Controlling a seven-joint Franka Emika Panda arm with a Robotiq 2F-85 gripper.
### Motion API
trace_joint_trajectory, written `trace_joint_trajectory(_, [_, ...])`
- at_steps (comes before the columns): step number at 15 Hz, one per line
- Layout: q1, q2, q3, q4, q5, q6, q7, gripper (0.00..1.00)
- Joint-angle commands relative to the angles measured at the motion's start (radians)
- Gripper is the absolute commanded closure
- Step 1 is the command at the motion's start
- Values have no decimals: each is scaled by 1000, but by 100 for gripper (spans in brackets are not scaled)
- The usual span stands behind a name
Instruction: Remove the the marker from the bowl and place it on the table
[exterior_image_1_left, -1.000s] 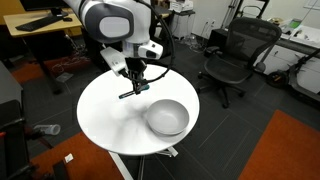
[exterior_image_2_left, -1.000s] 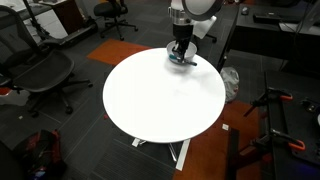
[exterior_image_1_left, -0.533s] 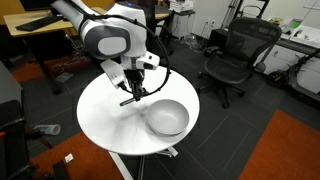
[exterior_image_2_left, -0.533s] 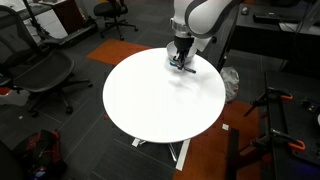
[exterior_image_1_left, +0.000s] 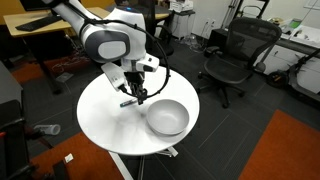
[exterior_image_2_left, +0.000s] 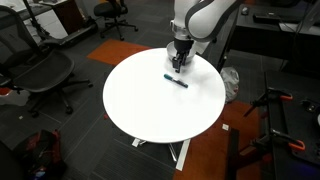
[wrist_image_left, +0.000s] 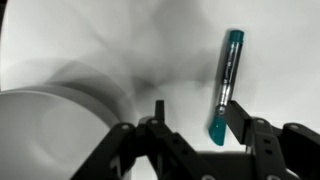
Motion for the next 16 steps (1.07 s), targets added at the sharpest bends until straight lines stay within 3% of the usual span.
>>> trace_joint_trajectory(1, [-3,-57,6,-32,-4,12,-14,3])
trace_joint_trajectory(16, [5,-329,35,-123,19,5,-68,0])
